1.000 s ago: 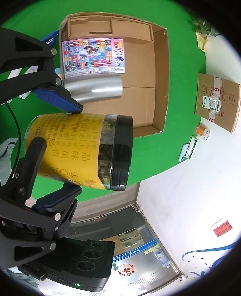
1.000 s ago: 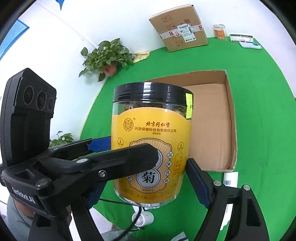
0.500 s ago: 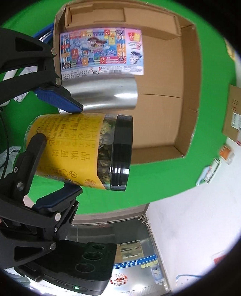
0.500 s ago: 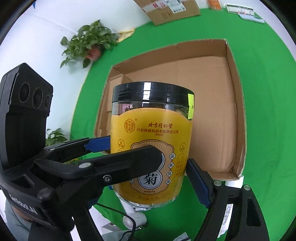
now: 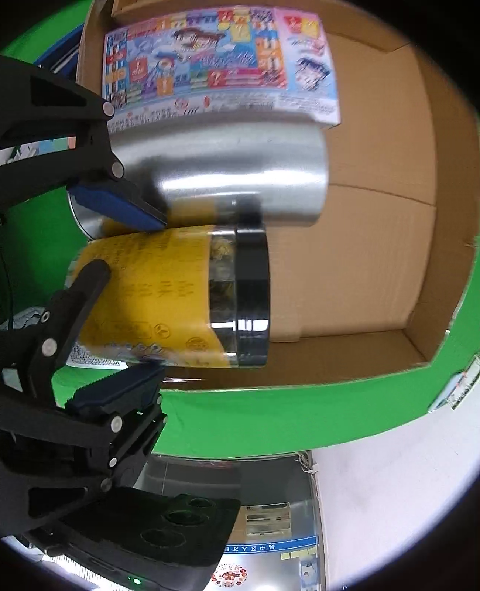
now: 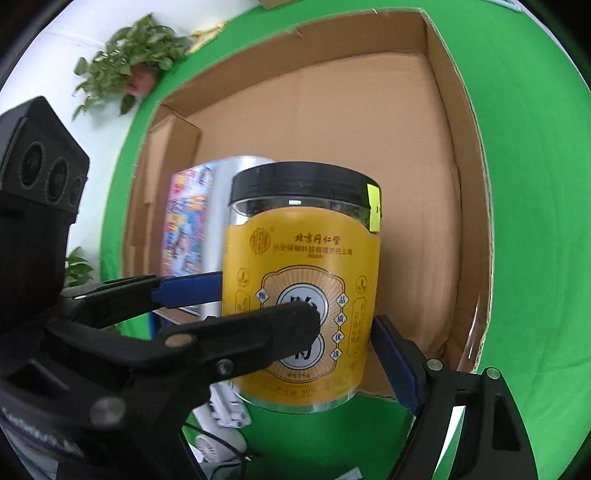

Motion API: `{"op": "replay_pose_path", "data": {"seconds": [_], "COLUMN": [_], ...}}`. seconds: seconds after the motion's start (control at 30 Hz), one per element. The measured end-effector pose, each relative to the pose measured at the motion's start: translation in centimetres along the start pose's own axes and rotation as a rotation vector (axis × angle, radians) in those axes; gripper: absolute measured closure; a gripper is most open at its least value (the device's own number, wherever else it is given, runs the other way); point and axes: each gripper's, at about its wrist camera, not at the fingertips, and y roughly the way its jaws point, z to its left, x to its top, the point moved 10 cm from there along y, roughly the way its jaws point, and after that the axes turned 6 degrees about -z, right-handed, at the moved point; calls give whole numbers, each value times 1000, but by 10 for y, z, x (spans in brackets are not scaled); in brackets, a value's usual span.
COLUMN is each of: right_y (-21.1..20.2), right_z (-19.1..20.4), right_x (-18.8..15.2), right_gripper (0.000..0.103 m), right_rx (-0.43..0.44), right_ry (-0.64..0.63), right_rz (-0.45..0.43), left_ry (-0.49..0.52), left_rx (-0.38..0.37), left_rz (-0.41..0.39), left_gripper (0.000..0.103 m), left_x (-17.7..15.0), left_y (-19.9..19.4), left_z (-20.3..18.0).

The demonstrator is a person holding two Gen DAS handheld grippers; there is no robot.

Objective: Organize rigid objects
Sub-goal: 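Lower the jar into the box beside the cylinder and open both tools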

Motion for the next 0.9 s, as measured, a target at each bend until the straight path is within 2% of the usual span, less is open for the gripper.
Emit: {"op": "replay_pose_path", "data": {"seconds": [0.17,0.33,0.4,0.5,0.6,0.67,0.8,0.87,0.9], "right_y": [19,32,28,9,-17,-35,-69,-84,-89], "right_z": [-11,-8,-6,-1,8,12,9,10,12], "right_x": [-5,-4,-6,-10,-17,-24,-29,-30,-31], "right_gripper": [22,15,10,10,9,9,9,11,16], "right_rx": [-17,-42,-6,38,49,21,-93,-103,-104], "right_ry": [5,-21,5,28,0,-38,-50,-48,-53], "right_rz": [34,42,27,-34,-91,-127,-212,-245,-259], "left_ry": [1,9,15,39,58,82,135,122,116], "left_rx": [-3,11,5,49,57,74,210,208,193], "left_rz": [39,-2,-25,-90,-156,-209,-342,-400,-415], "left_gripper": [32,34,34,34,34,32,32,32,32], "left_x": [-15,-16,-18,-20,-28,-34,-46,-54,-57], "left_y": [10,-6,-18,-40,-64,-80,-113,-128,-133], "left_z": [-3,3,4,8,5,1,-3,-8,-8]}}
